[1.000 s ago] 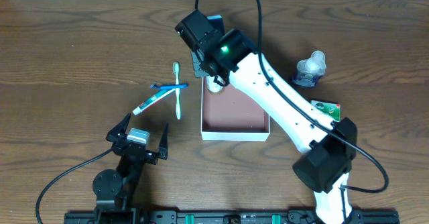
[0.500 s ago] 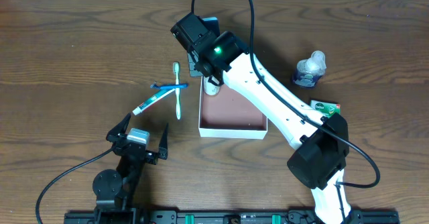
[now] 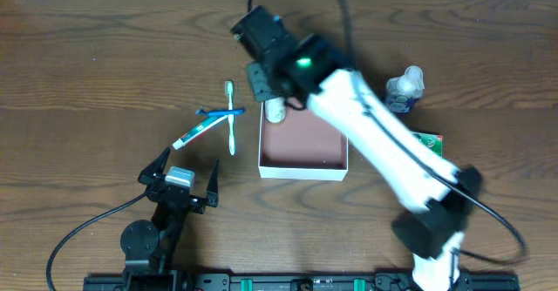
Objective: Pack container
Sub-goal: 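Carry the Pantene tube over the box and stand it upright inside, then move the right gripper to the blue soap pump bottle and grasp it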
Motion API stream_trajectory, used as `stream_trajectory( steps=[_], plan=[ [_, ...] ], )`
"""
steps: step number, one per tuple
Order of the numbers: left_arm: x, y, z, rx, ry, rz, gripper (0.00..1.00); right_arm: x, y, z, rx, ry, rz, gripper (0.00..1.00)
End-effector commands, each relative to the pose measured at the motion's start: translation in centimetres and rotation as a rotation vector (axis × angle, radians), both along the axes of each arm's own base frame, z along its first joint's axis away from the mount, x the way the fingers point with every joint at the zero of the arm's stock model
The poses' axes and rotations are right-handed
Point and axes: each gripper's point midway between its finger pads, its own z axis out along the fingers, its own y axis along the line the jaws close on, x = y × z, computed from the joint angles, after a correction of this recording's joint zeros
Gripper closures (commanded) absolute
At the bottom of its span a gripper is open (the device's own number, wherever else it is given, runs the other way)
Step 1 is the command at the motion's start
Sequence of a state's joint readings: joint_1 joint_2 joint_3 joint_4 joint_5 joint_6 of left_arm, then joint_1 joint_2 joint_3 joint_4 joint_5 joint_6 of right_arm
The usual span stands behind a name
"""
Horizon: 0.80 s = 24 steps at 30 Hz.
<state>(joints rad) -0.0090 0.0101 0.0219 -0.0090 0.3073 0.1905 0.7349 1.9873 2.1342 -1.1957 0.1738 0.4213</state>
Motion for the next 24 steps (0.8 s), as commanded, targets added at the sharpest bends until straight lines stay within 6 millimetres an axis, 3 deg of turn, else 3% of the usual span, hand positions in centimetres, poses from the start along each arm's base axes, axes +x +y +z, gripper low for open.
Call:
stream_trajectory(
  steps=[1, 5, 9, 14, 18, 21, 24],
  plan=[
    [0.0, 0.0, -1.6, -0.001, 0.048, 0.001, 0.02, 0.6, -6.1, 8.1, 0.033, -0.156, -0.039, 0.48],
    [0.0, 0.0, -1.6, -0.001, 0.048, 0.001, 0.02, 1.7, -14.2, 8.9, -0.025, -0.139, -0.186, 0.46],
    [0.0, 0.0, -1.6, -0.001, 0.048, 0.001, 0.02, 2.8, -21.2, 6.7, -0.071, -0.043, -0.331, 0.44],
    [0.0, 0.0, -1.6, -0.001, 0.048, 0.001, 0.02, 3.3, -25.7, 1.5, -0.076, 0.124, -0.345, 0.41],
    [0.0, 0.0, -1.6, -0.001, 0.048, 0.001, 0.02, 3.0, -27.6, -2.5, -0.068, 0.217, -0.247, 0.4],
    [0.0, 0.0, -1.6, -0.001, 0.048, 0.001, 0.02, 2.6, -28.9, -4.2, -0.052, 0.256, -0.205, 0.4],
    [0.0, 0.0, -1.6, -0.001, 0.048, 0.001, 0.02, 2.7, -28.7, -4.9, 0.024, 0.254, -0.12, 0.4]
  ],
)
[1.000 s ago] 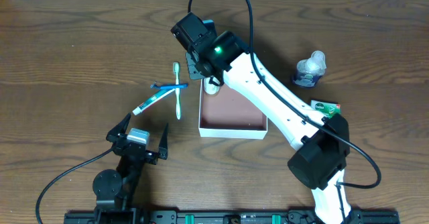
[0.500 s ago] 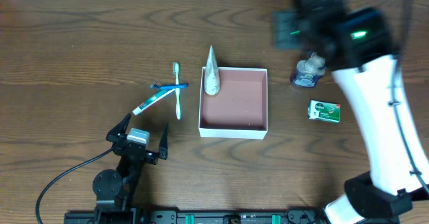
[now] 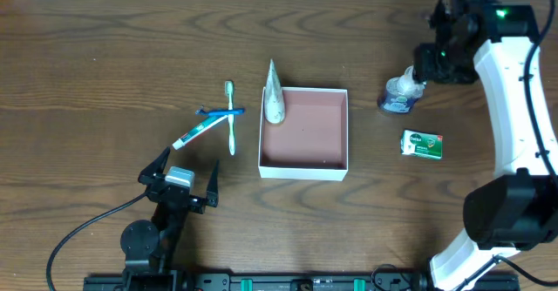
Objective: Pack container
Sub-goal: 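Move the right gripper to the blue soap pump bottle and grasp it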
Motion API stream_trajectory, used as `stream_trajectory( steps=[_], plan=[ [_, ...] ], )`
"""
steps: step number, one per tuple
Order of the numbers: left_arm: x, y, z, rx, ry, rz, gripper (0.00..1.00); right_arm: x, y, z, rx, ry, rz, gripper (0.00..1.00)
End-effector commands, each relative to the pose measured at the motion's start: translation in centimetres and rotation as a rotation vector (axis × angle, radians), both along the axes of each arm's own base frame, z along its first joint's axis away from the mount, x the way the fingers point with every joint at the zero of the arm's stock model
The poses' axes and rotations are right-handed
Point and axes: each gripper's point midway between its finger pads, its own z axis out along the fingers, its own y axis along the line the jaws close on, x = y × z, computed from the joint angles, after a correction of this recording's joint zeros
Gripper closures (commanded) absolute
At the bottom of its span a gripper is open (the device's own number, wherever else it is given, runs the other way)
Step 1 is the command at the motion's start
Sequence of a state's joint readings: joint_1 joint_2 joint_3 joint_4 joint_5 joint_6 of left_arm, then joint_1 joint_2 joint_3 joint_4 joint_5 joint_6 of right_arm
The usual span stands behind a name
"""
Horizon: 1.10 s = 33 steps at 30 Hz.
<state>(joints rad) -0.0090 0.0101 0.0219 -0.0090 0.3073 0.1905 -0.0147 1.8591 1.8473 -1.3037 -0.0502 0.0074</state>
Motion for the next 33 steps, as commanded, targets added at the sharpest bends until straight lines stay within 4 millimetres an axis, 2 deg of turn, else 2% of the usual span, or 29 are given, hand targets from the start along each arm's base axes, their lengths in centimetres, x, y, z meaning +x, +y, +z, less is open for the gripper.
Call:
stream_trajectory(
  steps=[1, 11, 20, 27, 30, 33],
  plan=[
    [0.0, 0.0, -1.6, -0.001, 0.048, 0.001, 0.02, 0.4, 1.5, 0.4, 0.131, -0.054, 0.176, 0.4],
    [0.0, 0.0, -1.6, -0.001, 0.048, 0.001, 0.02, 2.0, 3.6, 0.2, 0.158, -0.155, 0.362, 0.39],
    [0.0, 0.0, -1.6, -0.001, 0.048, 0.001, 0.02, 2.3, 3.3, -3.3, 0.136, -0.139, 0.356, 0.43],
    [0.0, 0.0, -1.6, -0.001, 0.048, 0.001, 0.02, 2.4, 2.0, -5.5, 0.083, -0.119, 0.272, 0.47],
    [0.0, 0.0, -1.6, -0.001, 0.048, 0.001, 0.02, 2.5, 1.9, -5.9, 0.082, -0.12, 0.257, 0.51],
    [0.0, 0.0, -1.6, -0.001, 0.048, 0.001, 0.02, 2.5, 1.9, -5.9, 0.081, -0.123, 0.256, 0.64]
  ],
)
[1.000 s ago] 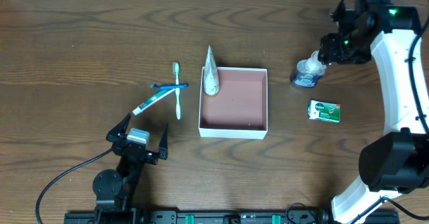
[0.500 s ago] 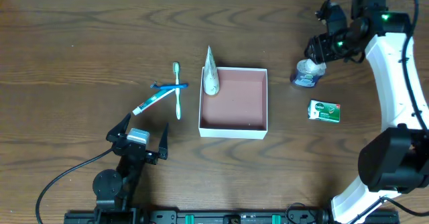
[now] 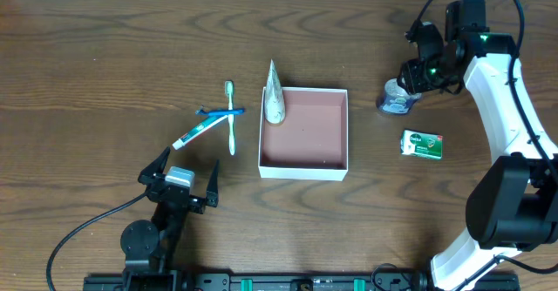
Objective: Pack container
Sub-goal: 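Move the right gripper to the blue soap pump bottle and grasp it, then place the soap bottle in the box beside the Pantene tube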
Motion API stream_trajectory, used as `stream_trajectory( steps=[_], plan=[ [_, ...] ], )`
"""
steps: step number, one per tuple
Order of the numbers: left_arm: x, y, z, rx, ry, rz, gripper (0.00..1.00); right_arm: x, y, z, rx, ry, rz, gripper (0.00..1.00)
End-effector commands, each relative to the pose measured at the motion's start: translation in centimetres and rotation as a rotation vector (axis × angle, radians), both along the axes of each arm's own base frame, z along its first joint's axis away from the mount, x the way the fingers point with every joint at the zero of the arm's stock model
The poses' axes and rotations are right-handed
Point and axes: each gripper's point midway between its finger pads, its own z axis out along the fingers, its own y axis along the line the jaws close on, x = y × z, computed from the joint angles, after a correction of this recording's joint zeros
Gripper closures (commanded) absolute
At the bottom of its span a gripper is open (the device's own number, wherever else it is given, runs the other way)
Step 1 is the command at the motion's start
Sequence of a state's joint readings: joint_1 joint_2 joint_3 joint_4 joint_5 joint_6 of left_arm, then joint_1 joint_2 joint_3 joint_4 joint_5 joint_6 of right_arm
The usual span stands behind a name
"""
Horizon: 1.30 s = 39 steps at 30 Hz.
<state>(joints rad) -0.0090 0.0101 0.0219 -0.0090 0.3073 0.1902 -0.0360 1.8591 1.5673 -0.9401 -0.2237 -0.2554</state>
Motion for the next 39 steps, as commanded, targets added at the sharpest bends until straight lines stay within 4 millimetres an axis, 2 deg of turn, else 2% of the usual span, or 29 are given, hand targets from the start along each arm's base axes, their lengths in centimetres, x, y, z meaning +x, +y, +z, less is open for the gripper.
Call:
stream_trajectory(
  steps=[1, 4, 9, 13, 16, 19, 24, 28, 30, 33, 39],
  plan=[
    [0.0, 0.0, -1.6, -0.001, 0.048, 0.001, 0.02, 0.0, -0.1, 0.1, -0.003, -0.003, -0.022, 0.68],
    [0.0, 0.0, -1.6, -0.001, 0.048, 0.001, 0.02, 0.3, -0.1, 0.2, -0.003, -0.016, -0.023, 0.75],
    [0.0, 0.0, -1.6, -0.001, 0.048, 0.001, 0.02, 0.8, 0.0, 0.9, 0.001, -0.039, -0.033, 0.77],
    [0.0, 0.0, -1.6, -0.001, 0.048, 0.001, 0.02, 0.8, 0.2, 2.9, 0.01, -0.07, -0.05, 0.79],
    [0.0, 0.0, -1.6, -0.001, 0.048, 0.001, 0.02, 0.6, 0.8, 6.0, 0.014, -0.126, -0.042, 0.78],
    [0.0, 0.0, -1.6, -0.001, 0.048, 0.001, 0.02, -0.1, 2.1, 10.3, 0.035, -0.204, -0.048, 0.79],
    [0.0, 0.0, -1.6, -0.001, 0.048, 0.001, 0.02, -2.9, 6.3, 17.5, 0.085, -0.375, 0.017, 0.79],
    [0.0, 0.0, -1.6, -0.001, 0.048, 0.001, 0.02, -5.5, 9.6, 21.6, 0.081, -0.493, 0.037, 0.79],
    [0.0, 0.0, -1.6, -0.001, 0.048, 0.001, 0.02, -6.4, 11.0, 22.6, 0.053, -0.534, 0.018, 0.78],
    [0.0, 0.0, -1.6, -0.001, 0.048, 0.001, 0.02, -7.1, 12.6, 23.1, 0.0, -0.573, -0.041, 0.78],
    [0.0, 0.0, -1.6, -0.001, 0.048, 0.001, 0.02, -7.4, 14.6, 21.6, -0.072, -0.624, -0.231, 0.79]
  ],
)
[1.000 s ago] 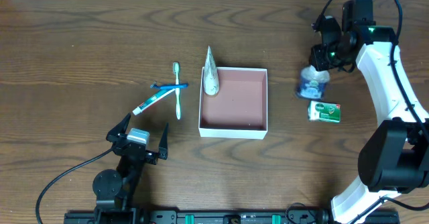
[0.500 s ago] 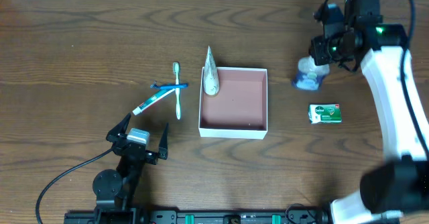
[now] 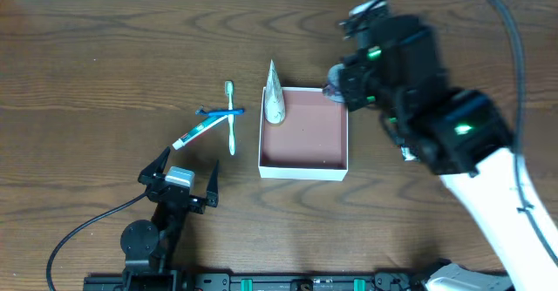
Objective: Pack container
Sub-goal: 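Place the soap bottle in the box beside the Pantene tube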
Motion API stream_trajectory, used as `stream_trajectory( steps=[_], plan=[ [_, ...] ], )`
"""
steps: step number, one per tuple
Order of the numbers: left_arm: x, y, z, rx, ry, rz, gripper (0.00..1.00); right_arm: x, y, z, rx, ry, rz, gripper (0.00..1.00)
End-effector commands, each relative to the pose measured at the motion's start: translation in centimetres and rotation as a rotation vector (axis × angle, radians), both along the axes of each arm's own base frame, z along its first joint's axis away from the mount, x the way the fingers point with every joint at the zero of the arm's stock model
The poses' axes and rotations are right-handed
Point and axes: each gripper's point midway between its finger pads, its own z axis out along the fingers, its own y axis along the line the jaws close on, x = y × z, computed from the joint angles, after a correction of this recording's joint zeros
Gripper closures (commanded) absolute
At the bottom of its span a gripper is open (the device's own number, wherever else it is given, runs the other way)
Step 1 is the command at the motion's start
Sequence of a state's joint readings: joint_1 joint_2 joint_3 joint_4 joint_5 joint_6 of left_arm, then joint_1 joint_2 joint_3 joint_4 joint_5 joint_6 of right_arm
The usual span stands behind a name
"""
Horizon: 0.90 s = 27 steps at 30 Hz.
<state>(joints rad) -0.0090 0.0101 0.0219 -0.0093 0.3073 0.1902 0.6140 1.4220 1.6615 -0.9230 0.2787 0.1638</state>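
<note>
A white box (image 3: 303, 165) with a red-brown floor stands mid-table. A pale toothpaste tube (image 3: 274, 98) leans over its left rim. Left of the box lie a green-white toothbrush (image 3: 230, 121) and a blue one (image 3: 202, 127), crossed. My right arm fills the upper right, and its gripper (image 3: 337, 84) hangs over the box's far right corner. A small clear bottle (image 3: 332, 91) with a bluish label peeks out beneath it, seemingly held. The fingers themselves are hidden under the wrist. My left gripper (image 3: 192, 159) rests open near the front left, holding nothing.
The right arm hides the table to the right of the box, where only a white sliver (image 3: 405, 155) shows beside it. Cables run along the front edge beside the left arm's base (image 3: 139, 239).
My right gripper was at the small bottle on the table's right side. Now it is over the box's far right corner with the bottle under it. The left arm has not moved.
My right arm first reached over the box's far left corner at the toothpaste tube. Then the tube leaned on the left rim and the arm stood by the bottle at the right. It closed in on the bottle, which is now at the box.
</note>
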Motion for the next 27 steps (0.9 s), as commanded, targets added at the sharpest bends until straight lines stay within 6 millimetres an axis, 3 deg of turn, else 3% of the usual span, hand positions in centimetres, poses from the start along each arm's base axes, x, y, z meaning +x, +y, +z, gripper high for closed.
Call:
stream_trajectory(
  steps=[1, 13, 21, 27],
  plan=[
    [0.0, 0.0, -1.6, -0.001, 0.047, 0.001, 0.02, 0.8, -1.3, -0.3, 0.001, -0.078, -0.243, 0.79],
    [0.0, 0.0, -1.6, -0.001, 0.047, 0.001, 0.02, 1.6, 4.9, -9.1, 0.044, -0.083, -0.036, 0.81],
    [0.0, 0.0, -1.6, -0.001, 0.047, 0.001, 0.02, 1.7, 7.3, -10.7, 0.018, -0.1, 0.184, 0.8],
    [0.0, 0.0, -1.6, -0.001, 0.047, 0.001, 0.02, 2.6, 7.1, -12.5, -0.001, -0.064, 0.203, 0.81]
  ],
)
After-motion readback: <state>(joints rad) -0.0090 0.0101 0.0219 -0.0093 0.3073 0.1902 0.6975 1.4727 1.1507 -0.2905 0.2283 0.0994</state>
